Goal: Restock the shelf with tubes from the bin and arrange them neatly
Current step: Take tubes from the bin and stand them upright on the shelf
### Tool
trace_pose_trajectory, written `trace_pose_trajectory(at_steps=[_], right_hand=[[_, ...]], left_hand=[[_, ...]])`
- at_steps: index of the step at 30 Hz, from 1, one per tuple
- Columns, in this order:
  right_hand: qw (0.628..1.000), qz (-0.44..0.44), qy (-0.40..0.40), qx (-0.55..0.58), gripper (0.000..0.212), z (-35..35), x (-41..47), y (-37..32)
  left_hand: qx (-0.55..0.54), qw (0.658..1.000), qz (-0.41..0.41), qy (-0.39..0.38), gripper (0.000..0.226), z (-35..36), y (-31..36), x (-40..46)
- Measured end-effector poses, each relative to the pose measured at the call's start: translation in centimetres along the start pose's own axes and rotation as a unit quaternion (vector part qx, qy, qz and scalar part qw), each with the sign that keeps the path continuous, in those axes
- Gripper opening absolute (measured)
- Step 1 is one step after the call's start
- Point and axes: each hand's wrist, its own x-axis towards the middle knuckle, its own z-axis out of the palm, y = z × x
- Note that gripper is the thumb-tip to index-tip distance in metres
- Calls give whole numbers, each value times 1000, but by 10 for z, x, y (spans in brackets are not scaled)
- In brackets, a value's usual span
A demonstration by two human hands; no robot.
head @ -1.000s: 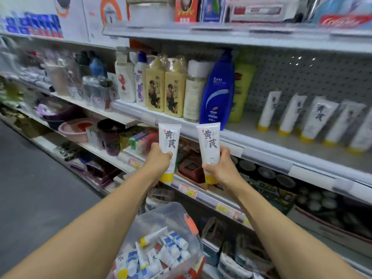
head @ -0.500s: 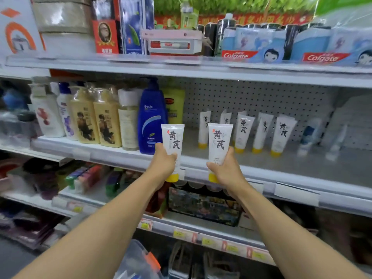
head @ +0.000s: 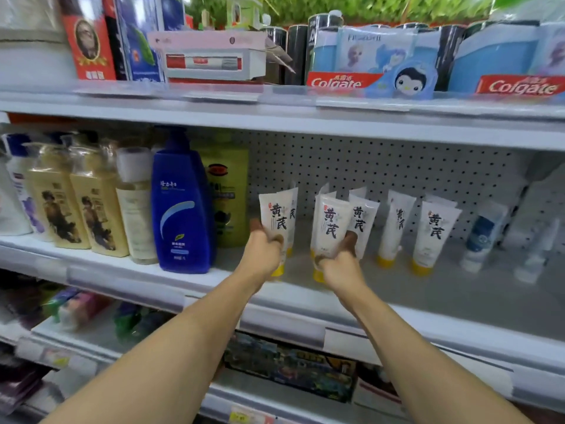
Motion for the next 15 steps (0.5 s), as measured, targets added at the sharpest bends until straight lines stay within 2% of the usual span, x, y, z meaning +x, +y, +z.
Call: trace_pose_trajectory(at_steps=[5, 7, 10, 12, 15], right_hand=[[998, 7, -20, -54, 78, 7, 14, 10], [997, 3, -12, -74, 73, 11, 19, 12], [997, 5, 20, -70, 57, 16, 28, 12], [997, 7, 21, -68, 45, 17, 30, 12], [996, -19, 37, -75, 43, 19, 32, 15]], left_hand=[[19, 1000, -7, -1, 26, 15, -13, 15], [23, 1000, -5, 7, 27, 18, -17, 17], [34, 999, 1, 7, 41, 21, -21, 22], [57, 998, 7, 4, 40, 23, -23, 27], [81, 997, 11, 5, 37, 26, -26, 30]])
